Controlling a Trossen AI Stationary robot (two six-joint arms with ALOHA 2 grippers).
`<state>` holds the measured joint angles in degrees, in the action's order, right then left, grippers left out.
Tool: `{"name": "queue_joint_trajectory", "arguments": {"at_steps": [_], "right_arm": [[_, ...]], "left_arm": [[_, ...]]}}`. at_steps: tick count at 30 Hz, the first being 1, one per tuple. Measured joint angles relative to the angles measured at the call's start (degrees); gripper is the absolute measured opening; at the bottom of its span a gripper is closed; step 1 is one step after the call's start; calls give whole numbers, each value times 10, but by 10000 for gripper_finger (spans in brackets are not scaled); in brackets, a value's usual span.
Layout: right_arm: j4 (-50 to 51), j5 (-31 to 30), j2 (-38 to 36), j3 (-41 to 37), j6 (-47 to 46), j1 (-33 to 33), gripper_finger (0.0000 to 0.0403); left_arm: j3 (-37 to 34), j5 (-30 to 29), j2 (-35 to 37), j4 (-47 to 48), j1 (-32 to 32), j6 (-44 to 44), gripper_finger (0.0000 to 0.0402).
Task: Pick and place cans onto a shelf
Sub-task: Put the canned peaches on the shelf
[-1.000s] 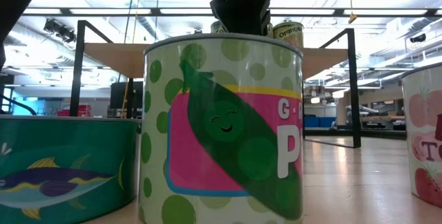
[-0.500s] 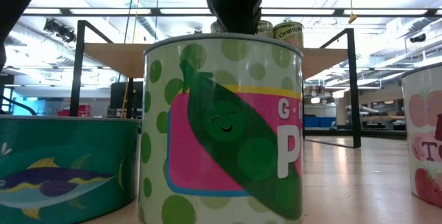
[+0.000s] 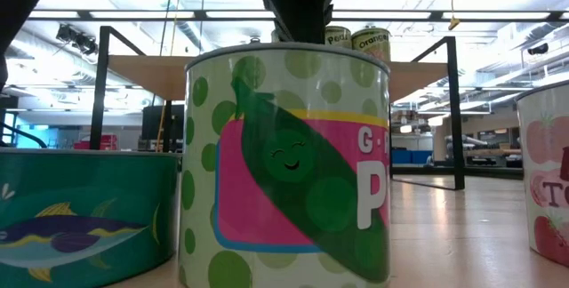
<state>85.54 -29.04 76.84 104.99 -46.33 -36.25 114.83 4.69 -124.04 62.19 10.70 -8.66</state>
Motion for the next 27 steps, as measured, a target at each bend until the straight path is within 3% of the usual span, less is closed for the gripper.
{"name": "queue_joint_trajectory", "arguments": {"at_steps": [6, 14, 20, 27], "right_arm": [[-18, 6, 0, -38, 0, -2, 373], [-143, 17, -3, -184, -2, -58, 373], [-361, 0, -29, -358, -50, -103, 373], [-614, -24, -29, -535, -17, -98, 373]], "left_arm": [[0, -10, -1, -1, 0, -86, 0], [0, -28, -1, -27, 13, -210, 0], [0, -50, -1, -43, 20, -295, 0], [0, -69, -1, -59, 25, -373, 0]]}}
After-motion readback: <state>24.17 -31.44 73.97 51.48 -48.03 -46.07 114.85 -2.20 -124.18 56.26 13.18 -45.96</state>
